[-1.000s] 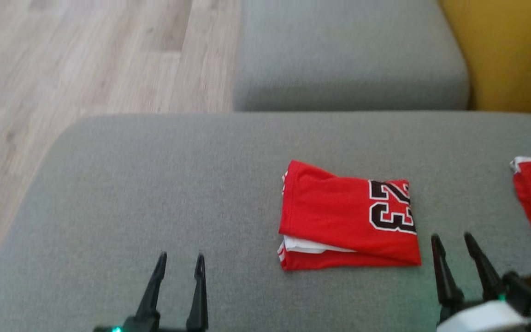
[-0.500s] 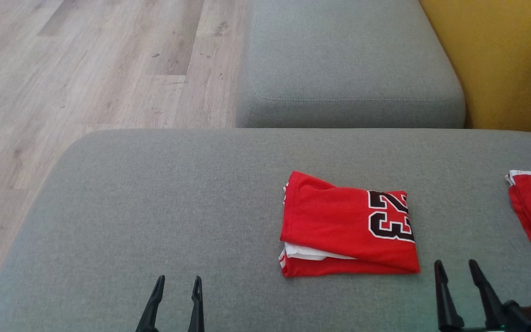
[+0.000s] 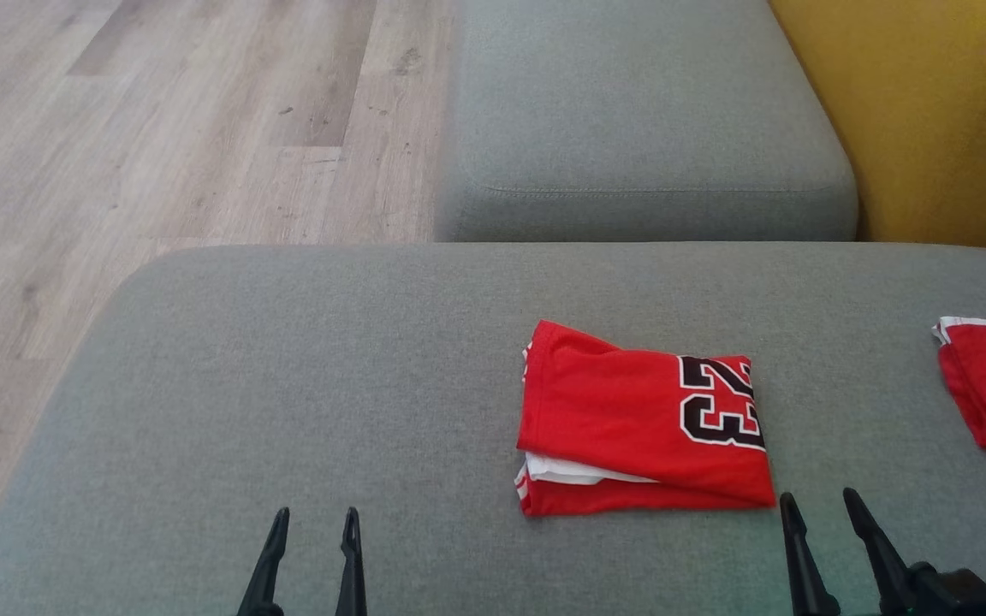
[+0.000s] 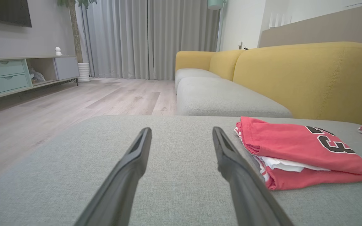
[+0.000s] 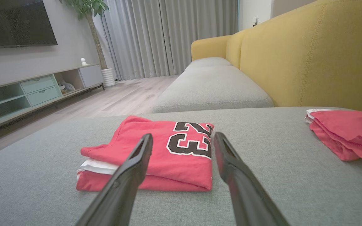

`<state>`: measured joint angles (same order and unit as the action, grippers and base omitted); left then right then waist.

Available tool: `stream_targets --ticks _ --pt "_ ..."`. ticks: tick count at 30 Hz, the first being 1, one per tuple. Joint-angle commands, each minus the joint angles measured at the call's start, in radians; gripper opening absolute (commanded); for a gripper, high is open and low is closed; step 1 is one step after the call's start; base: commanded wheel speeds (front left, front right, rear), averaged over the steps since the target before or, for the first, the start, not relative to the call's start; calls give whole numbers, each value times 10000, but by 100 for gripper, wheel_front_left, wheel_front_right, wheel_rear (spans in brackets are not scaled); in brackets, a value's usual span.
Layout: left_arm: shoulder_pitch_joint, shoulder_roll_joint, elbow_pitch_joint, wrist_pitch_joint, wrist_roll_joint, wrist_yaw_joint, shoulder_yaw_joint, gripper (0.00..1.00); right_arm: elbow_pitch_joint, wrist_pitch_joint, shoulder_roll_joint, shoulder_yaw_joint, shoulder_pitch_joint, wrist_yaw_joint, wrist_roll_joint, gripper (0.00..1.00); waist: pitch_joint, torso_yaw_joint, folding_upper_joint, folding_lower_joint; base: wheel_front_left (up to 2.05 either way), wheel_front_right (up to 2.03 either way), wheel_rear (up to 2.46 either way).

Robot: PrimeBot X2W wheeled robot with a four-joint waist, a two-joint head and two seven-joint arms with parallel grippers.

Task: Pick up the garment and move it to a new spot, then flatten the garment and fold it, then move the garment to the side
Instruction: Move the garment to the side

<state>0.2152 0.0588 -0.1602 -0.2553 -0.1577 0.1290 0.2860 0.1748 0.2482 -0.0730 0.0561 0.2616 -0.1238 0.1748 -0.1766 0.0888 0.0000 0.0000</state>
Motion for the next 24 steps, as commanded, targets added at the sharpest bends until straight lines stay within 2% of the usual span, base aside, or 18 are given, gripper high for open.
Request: stream_targets --ticks 1,8,14,20,24 --pt "-336 -85 360 -65 103 108 -405 100 -260 135 -274 241 -211 -69 -48 100 9 -16 0 0 0 0 0" --pt "-376 -85 394 -65 123 240 -473 100 -76 135 -388 336 -205 -69 -31 100 214 64 0 0 0 0 0" --pt "-497 -85 525 -65 187 236 -509 100 852 135 -532 367 -693 -69 69 100 693 180 0 0 0 0 0" --pt "-852 -85 789 -65 270 133 -264 100 2465 68 -955 498 -2338 -69 527 100 1428 376 0 0 0 0 0" --pt "-994 -85 788 -65 271 130 -29 100 3681 -798 -1161 323 -3787 -69 1216 100 1791 441 0 0 0 0 0"
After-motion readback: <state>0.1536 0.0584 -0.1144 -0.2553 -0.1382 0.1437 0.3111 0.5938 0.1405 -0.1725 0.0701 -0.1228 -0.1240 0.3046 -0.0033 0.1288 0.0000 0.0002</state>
